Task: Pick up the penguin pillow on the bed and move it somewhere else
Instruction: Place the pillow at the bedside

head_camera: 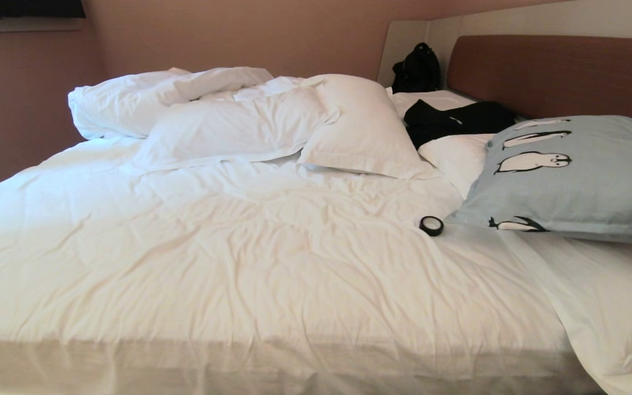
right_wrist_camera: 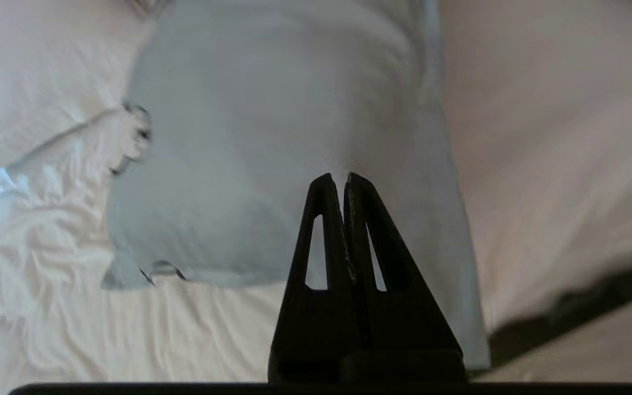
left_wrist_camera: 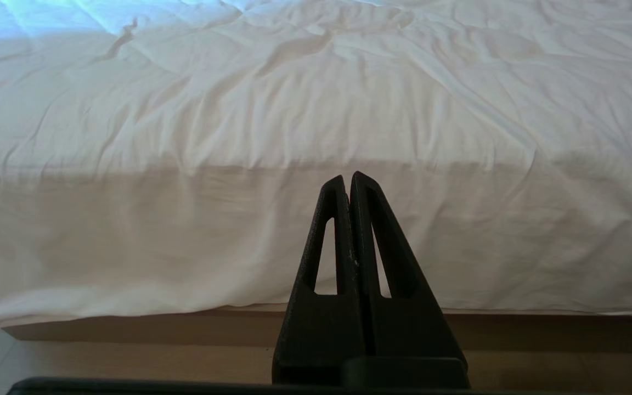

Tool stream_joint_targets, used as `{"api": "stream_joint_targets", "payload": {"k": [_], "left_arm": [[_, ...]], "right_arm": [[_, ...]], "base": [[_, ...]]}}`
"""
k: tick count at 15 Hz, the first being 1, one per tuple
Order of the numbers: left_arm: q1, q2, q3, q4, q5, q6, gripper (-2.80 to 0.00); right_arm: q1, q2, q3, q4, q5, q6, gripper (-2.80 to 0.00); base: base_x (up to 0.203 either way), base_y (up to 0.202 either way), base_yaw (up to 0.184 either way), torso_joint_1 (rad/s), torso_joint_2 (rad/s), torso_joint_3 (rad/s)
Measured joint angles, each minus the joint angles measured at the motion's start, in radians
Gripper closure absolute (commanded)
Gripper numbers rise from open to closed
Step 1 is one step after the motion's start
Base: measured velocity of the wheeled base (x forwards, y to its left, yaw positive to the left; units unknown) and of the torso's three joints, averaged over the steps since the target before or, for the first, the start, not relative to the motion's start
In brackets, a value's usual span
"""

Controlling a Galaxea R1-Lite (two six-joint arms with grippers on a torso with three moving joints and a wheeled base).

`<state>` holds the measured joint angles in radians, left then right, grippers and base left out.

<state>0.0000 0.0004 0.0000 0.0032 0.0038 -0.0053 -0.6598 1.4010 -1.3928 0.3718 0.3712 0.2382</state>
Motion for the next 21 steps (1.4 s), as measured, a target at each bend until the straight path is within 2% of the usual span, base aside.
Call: {"api": "stream_joint_targets", "payload": {"k": [6, 7, 11, 14, 21], "left_arm": [[0.000, 0.000, 0.000, 0.000, -0.001, 0.000, 0.00], [0.000, 0.000, 0.000, 0.000, -0.001, 0.000, 0.00], [0.000, 0.000, 0.000, 0.000, -0.001, 0.000, 0.00], [0.000, 0.000, 0.000, 0.000, 0.000, 0.000, 0.00], [0.000, 0.000, 0.000, 0.000, 0.000, 0.000, 0.00]], "right_arm": [[-0.169, 0.077, -0.002, 0.188, 0.084, -0.015, 0.00], [-0.196, 0.082, -0.002, 0.205, 0.103, -0.026, -2.80], [-0.309, 0.093, 0.000, 0.231, 0.189, -0.055, -2.80], [-0.389, 0.104, 0.015, 0.231, 0.294, -0.055, -2.80], [-0.416, 0.175, 0.074, 0.229, 0.604, -0.056, -2.80]], "base": [[0.000, 0.000, 0.000, 0.000, 0.00, 0.000], [0.000, 0.000, 0.000, 0.000, 0.00, 0.000], [0.000, 0.000, 0.000, 0.000, 0.00, 0.000], [0.000, 0.000, 0.000, 0.000, 0.00, 0.000], [0.000, 0.000, 0.000, 0.000, 0.00, 0.000]]}}
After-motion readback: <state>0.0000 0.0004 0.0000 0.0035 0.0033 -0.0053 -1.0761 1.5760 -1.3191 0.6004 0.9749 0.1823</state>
